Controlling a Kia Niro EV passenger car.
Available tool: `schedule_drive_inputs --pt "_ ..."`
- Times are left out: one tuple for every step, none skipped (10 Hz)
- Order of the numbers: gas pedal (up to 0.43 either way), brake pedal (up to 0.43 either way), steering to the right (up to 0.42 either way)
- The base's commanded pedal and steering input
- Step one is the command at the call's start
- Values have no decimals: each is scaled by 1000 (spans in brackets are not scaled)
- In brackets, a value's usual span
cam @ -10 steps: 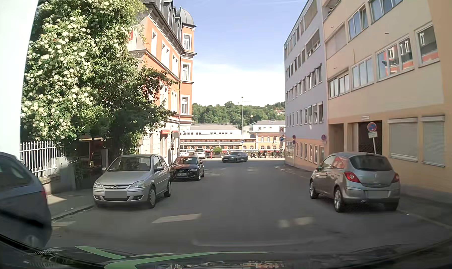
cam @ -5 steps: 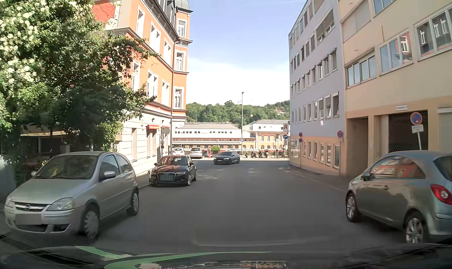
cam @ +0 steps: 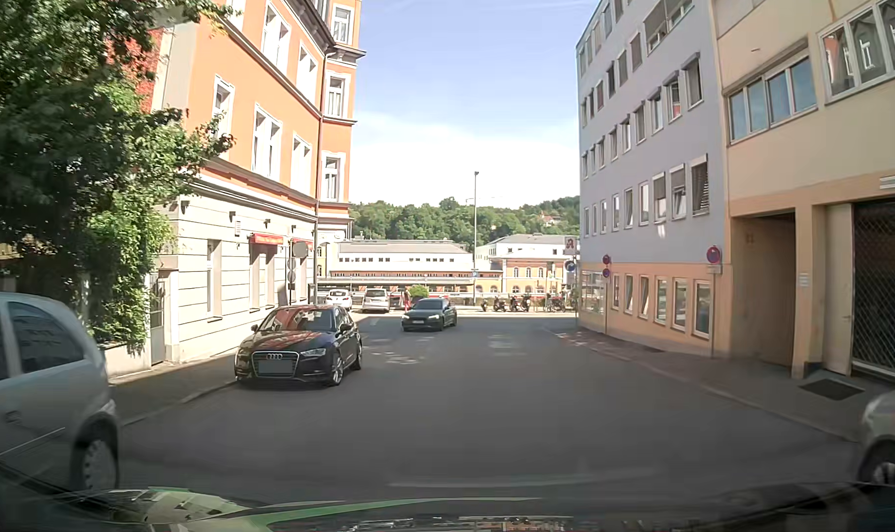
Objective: Follow the waypoints while adhering to traffic rules and regulations
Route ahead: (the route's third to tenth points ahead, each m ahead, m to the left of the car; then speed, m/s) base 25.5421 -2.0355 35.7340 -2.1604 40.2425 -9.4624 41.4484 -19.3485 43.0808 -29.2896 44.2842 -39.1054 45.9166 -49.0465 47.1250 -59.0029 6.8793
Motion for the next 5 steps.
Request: schedule_drive_inputs --pt "0 171 50" --pt "0 171 65" --pt "0 171 79" --pt "0 171 91" --pt "0 171 99"
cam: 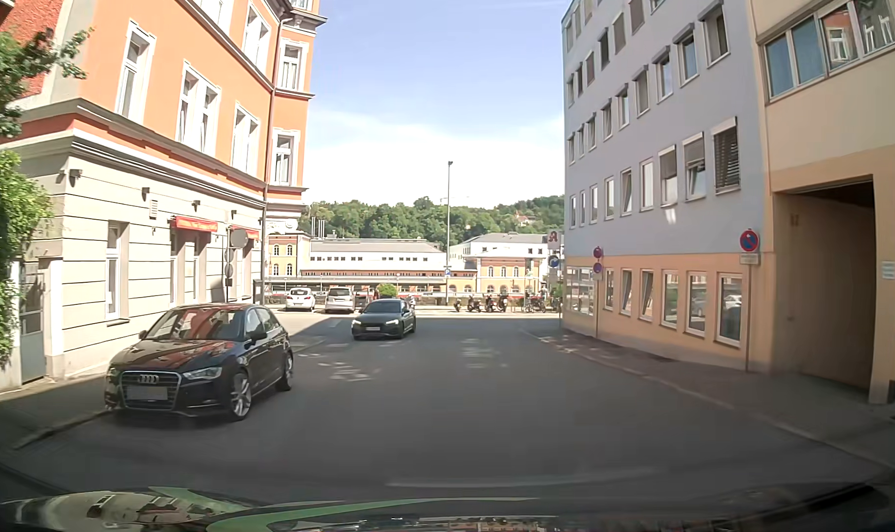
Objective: Follow the waypoints while adhering to traffic rules and regulations
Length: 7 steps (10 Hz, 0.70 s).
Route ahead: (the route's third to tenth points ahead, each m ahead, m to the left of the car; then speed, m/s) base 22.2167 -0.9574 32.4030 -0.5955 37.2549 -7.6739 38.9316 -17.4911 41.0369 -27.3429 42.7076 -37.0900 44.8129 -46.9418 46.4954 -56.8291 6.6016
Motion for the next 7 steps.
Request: schedule_drive_inputs --pt "0 171 106" --pt "0 171 109" --pt "0 171 110" --pt "0 159 110" --pt "0 152 105" --pt "0 159 96" --pt "0 165 77"
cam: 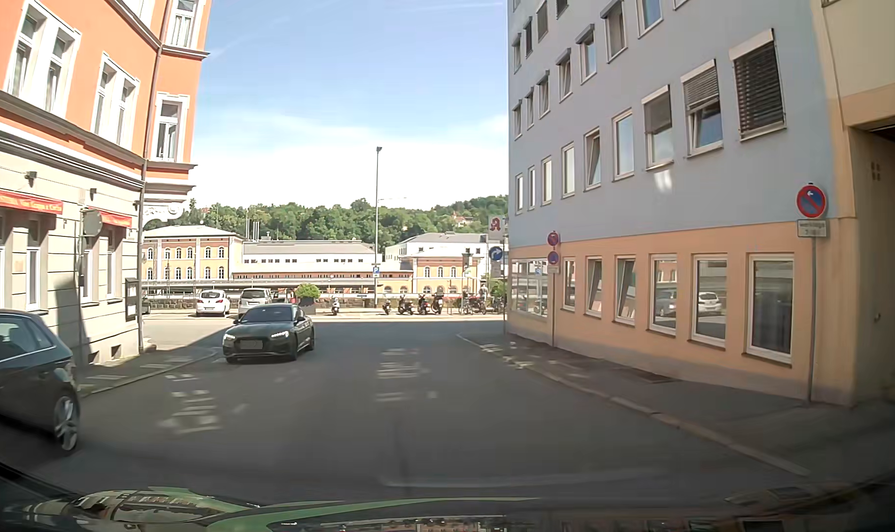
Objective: Follow the waypoints while adhering to traffic rules and regulations
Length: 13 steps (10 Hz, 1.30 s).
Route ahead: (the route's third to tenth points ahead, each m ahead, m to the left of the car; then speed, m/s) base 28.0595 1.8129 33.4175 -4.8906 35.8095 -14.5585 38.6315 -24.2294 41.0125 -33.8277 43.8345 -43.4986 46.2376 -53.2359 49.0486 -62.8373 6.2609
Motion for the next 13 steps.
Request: schedule_drive_inputs --pt "0 165 61" --pt "0 165 31" --pt "0 165 1" --pt "0 165 -21" --pt "0 165 -40" --pt "0 165 -57" --pt "0 165 -72" --pt "0 165 -90" --pt "0 165 -109" --pt "0 165 -116" --pt "0 165 -115" --pt "0 165 -116" --pt "0 165 -110"
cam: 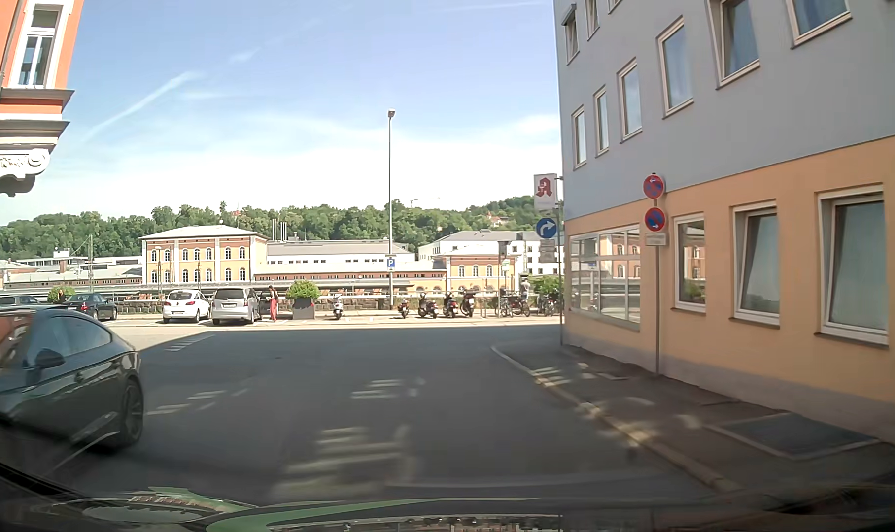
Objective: Follow the waypoints while adhering to traffic rules and regulations
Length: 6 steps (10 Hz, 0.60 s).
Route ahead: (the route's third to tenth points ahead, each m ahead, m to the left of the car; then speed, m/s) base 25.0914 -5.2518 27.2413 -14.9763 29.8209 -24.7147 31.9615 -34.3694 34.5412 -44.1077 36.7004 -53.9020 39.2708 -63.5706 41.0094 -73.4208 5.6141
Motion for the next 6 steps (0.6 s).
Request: schedule_drive_inputs --pt "0 165 -96" --pt "0 159 -85" --pt "0 165 -80" --pt "0 171 -72" --pt "0 171 -62" --pt "0 171 -58"
